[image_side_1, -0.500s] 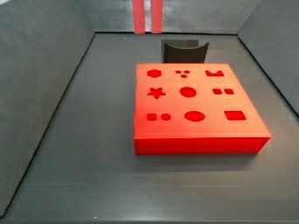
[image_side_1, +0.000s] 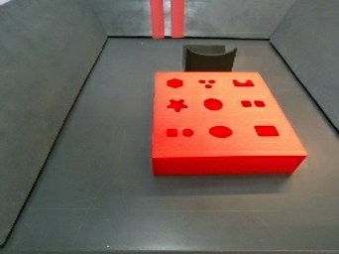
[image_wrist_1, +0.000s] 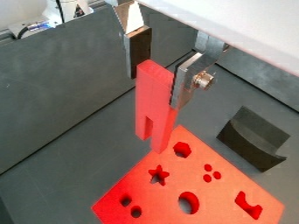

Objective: Insert the double-square object.

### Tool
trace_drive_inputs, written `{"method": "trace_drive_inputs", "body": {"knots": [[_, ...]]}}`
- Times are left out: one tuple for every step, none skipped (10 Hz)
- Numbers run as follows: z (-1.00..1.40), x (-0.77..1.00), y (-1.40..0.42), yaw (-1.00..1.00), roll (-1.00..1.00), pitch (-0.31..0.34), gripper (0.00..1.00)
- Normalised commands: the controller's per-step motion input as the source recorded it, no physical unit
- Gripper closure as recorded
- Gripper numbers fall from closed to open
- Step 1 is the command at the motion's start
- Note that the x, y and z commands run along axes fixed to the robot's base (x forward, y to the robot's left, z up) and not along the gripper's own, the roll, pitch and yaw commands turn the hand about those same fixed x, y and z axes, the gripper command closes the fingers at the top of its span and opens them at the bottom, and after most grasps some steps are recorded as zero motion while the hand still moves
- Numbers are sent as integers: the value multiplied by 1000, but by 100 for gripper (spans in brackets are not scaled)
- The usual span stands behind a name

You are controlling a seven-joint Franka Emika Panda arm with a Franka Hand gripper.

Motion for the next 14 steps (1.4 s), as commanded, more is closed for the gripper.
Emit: {"method": "trace_drive_inputs", "body": {"knots": [[-126,840,0,37,133,0,100],[-91,1000,151,80,24,0,100],[-137,1000,166,69,24,0,100],[-106,1000,131,77,39,0,100],[-46,1000,83,103,71,0,100],[0,1000,46,74,71,-3,100],[-54,1000,0,14,56,-51,100],[-77,777,-131,0,226,-70,100],[-317,586,0,103,56,-120,100],[-500,780,114,137,-20,-141,100],[-520,863,103,91,-116,-167,100],[-451,917,0,9,-97,-204,100],[-357,914,0,23,-76,-211,100],[-191,909,0,80,0,-114,100]]}}
